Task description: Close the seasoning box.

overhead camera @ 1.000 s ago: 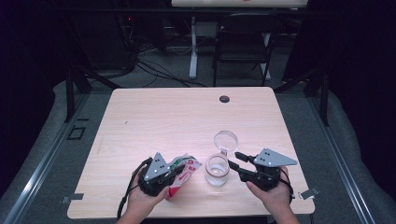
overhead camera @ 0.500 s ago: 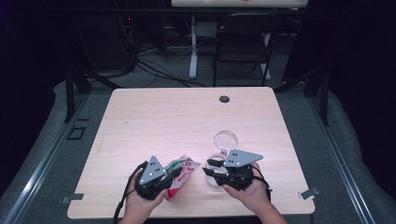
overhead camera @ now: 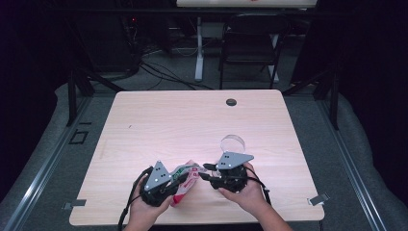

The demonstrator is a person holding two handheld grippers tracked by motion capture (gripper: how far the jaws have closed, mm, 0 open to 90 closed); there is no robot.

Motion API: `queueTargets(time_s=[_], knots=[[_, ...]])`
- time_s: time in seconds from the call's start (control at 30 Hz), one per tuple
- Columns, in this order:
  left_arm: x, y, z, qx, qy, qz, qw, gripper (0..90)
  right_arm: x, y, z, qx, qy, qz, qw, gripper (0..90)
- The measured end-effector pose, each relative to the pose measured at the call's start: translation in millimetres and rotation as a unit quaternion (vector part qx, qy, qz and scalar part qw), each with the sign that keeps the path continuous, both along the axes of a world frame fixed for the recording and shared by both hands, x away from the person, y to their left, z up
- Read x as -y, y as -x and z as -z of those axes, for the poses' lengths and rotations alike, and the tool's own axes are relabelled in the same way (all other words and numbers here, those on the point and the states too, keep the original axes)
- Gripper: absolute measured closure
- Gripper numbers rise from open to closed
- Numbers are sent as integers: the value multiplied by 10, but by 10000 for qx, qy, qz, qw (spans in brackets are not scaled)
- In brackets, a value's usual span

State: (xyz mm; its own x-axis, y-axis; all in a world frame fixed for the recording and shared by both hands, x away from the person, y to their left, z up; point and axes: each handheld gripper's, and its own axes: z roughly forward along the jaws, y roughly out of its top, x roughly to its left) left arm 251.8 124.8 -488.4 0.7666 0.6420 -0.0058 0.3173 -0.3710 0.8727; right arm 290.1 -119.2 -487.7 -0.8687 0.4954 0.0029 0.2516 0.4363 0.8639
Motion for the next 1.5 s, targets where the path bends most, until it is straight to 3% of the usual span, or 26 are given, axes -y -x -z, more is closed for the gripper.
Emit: queueTargets(time_s=[0.13,0.53,0.73,0.9,0.97,1.1,1.27,1.37,1.5], knots=[[-4,3,-1,7,8,1,10000,863,-44,8,-26,75,-11,-54,10000,671],[14,19,15,41,-67,-29,10000,824,-74,-15,5,-7,159,-161,9997,890],[-29,30,25,75,-55,-171,9998,696,-68,-22,1,-136,172,-250,9994,900],[-73,52,49,30,19,-251,9997,508,-76,-6,-5,-140,142,-265,9995,900],[-80,68,73,112,58,-299,9995,475,-81,2,-13,-130,175,-257,9994,900],[-80,111,128,41,20,-421,9991,444,-88,4,-15,-191,150,-239,9994,900],[-75,149,227,-55,66,-552,9984,330,-93,9,-18,-176,138,-234,9995,900],[-63,153,290,-57,30,-586,9983,272,-93,10,-19,-181,130,-236,9995,900],[-31,131,409,-221,-160,-587,9979,260,-89,10,-15,-193,111,-230,9995,900]])
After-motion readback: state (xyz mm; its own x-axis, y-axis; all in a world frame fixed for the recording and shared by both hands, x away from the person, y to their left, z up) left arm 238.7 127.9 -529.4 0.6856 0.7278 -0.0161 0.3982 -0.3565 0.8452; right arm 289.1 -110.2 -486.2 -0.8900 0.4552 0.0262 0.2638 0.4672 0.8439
